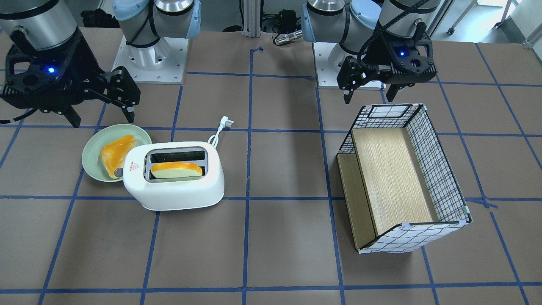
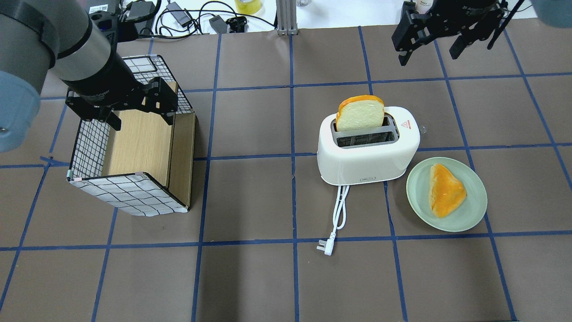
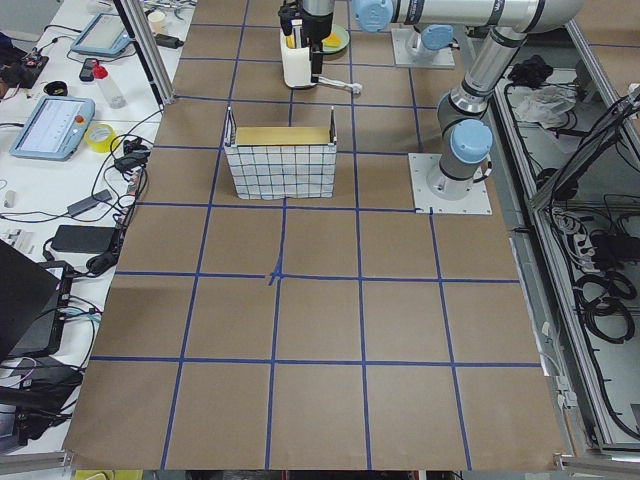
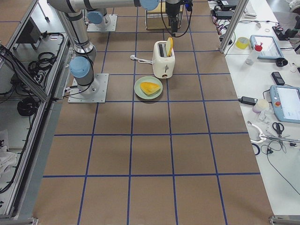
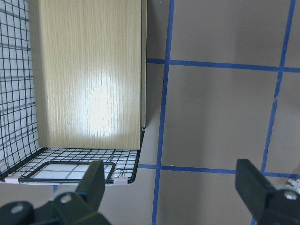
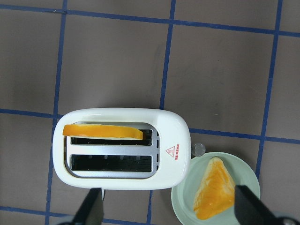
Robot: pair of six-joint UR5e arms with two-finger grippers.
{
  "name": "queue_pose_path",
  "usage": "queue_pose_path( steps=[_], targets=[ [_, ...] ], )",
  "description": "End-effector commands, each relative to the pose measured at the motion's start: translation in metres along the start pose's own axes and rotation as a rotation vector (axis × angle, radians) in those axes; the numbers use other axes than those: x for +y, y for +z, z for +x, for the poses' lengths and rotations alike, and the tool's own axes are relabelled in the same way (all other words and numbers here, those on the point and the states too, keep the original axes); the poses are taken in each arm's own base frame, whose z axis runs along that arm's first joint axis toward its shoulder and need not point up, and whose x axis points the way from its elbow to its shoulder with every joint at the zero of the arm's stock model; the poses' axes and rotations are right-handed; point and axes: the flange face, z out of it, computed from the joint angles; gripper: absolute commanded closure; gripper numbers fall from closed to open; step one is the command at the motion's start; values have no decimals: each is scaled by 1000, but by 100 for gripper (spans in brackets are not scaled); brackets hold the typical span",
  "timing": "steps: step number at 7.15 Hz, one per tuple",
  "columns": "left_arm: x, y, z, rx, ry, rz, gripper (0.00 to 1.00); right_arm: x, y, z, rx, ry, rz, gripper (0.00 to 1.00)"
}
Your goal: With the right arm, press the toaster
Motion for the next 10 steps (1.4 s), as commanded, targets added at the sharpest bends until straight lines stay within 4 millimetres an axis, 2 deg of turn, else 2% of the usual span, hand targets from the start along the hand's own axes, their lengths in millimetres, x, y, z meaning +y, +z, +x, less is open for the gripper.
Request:
queue_pose_path(
  steps=[1, 9, 10],
  targets=[
    [0, 0, 0, 0, 0, 0, 0, 0, 1, 0, 0, 1, 1, 0],
    [0, 0, 0, 0, 0, 0, 0, 2, 4, 7, 12, 0, -30, 0],
    [0, 0, 0, 0, 0, 0, 0, 7, 9, 6, 6, 1, -75, 0]
  ],
)
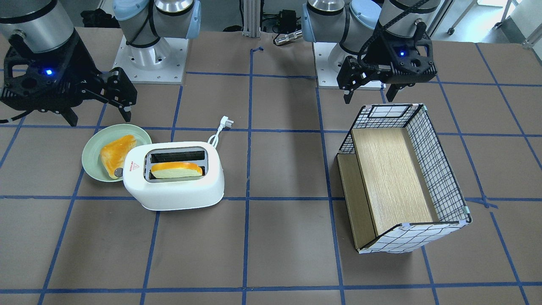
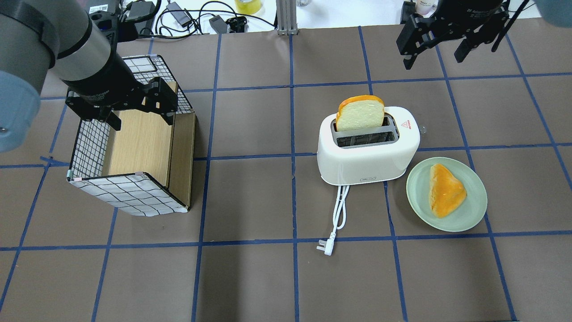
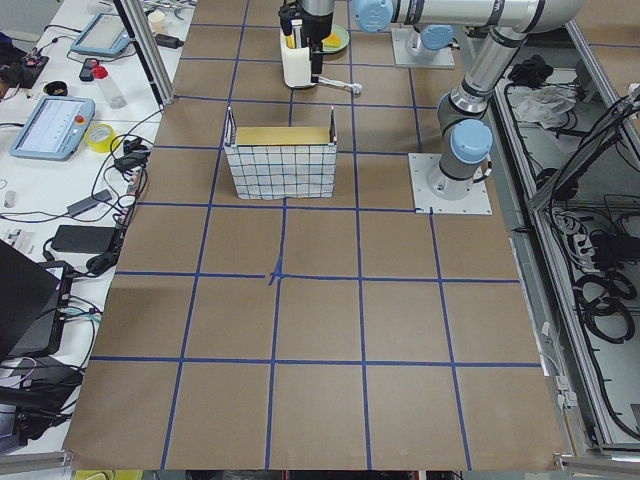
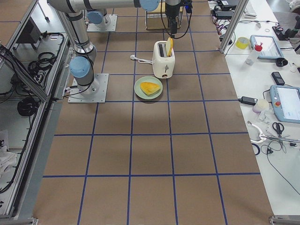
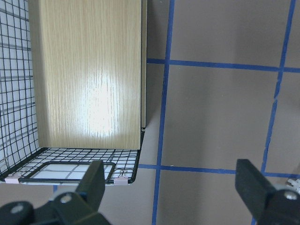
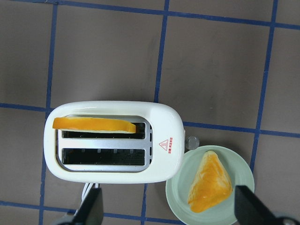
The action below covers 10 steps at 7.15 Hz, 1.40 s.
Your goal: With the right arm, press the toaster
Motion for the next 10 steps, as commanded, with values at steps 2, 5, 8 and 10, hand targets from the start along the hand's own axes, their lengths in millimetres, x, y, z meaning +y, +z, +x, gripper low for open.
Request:
queue_pose_path(
  steps=[2, 5, 8, 10],
  targets=[
    [0, 0, 0, 0, 0, 0, 0, 1, 2, 6, 0, -59, -18, 0],
    [0, 0, 0, 0, 0, 0, 0, -2, 2, 60, -16, -73, -11, 6],
    [0, 0, 0, 0, 0, 0, 0, -1, 11, 68, -8, -64, -19, 73],
    [0, 0, 0, 0, 0, 0, 0, 4, 31, 71, -26, -49, -57, 100]
  ],
)
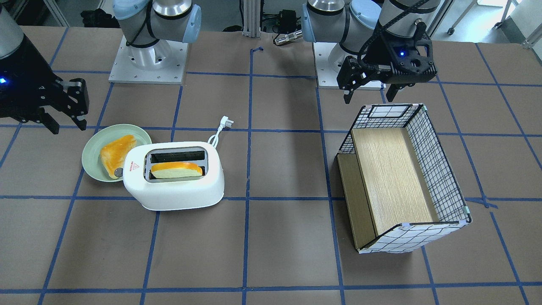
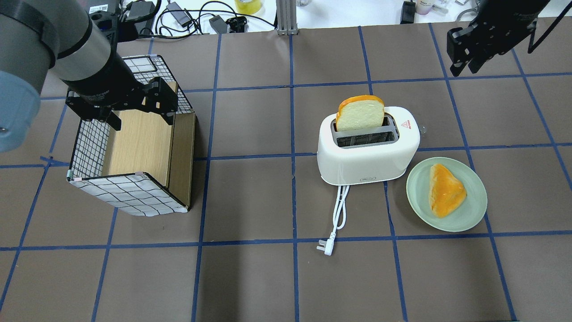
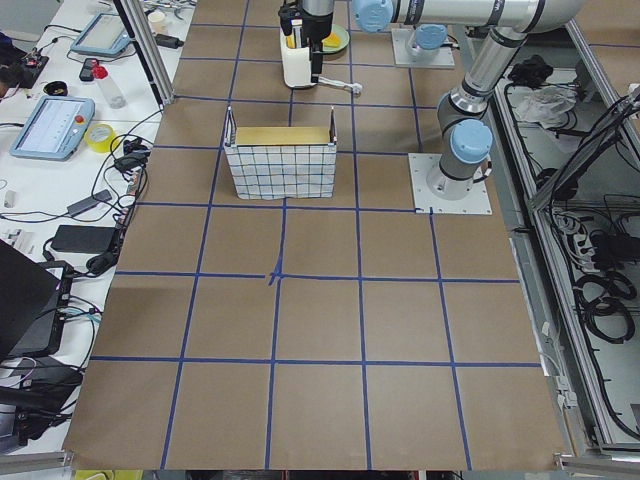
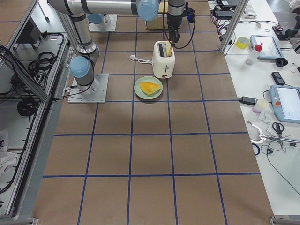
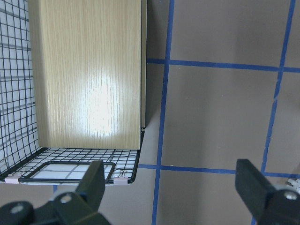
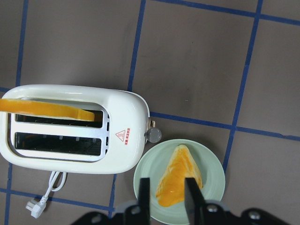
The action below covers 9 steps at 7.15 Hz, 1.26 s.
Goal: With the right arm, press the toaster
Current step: 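Move the right gripper down toward the toaster's side lever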
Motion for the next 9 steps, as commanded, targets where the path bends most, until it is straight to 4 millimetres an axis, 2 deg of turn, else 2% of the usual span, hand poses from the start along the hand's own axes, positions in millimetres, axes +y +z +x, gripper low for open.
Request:
queue_pose_path(
  steps=[1, 3, 4, 7, 9],
  targets=[
    [0, 0, 0, -1, 0, 0, 0, 5, 26, 4, -25, 15, -38, 100],
    [0, 0, 0, -1, 0, 0, 0, 3, 59, 7, -36, 29, 15, 100],
    [0, 0, 0, -1, 0, 0, 0, 1, 69, 3, -88, 32, 29, 100],
    [0, 0, 0, -1, 0, 0, 0, -11, 110, 10, -108, 37, 46, 100],
    [0, 0, 0, -1, 0, 0, 0, -14, 125, 11, -136, 39, 52, 100]
  ],
)
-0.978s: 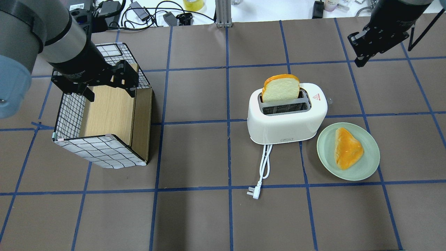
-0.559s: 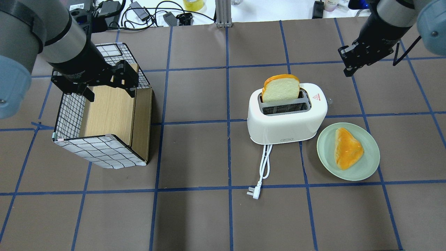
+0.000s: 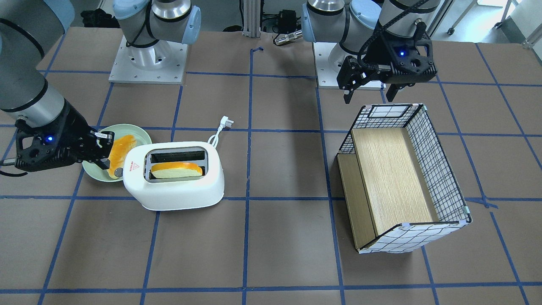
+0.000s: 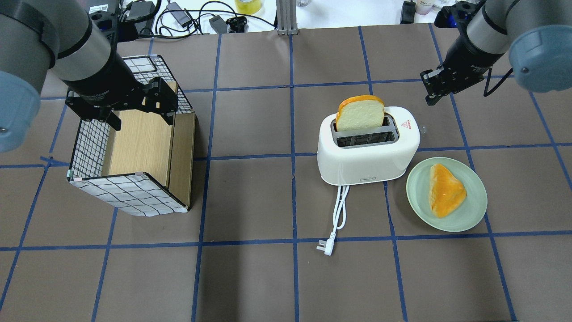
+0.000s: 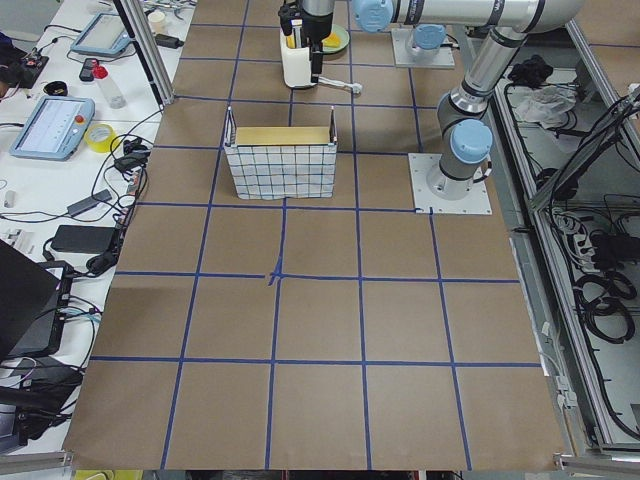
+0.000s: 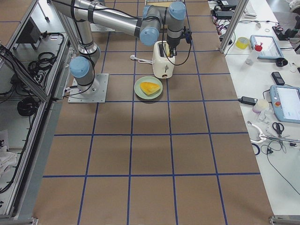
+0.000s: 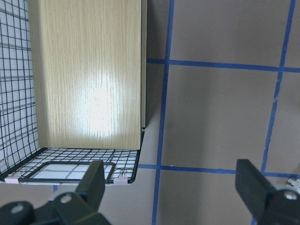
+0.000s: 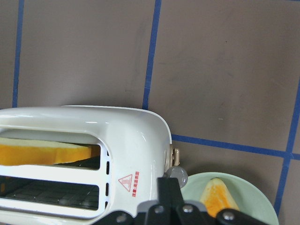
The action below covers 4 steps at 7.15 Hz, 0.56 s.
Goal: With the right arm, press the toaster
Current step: 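Move the right gripper down toward the toaster's side lever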
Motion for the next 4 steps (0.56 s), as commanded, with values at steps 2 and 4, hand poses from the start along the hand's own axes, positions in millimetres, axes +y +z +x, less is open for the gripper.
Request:
queue_pose_path(
  steps=[2, 4],
  targets=[
    [0, 0, 0, 0, 0, 0, 0, -3, 10, 29, -82, 14, 30, 100],
    [0, 0, 0, 0, 0, 0, 0, 3, 24, 28, -155, 32, 25, 100]
  ],
)
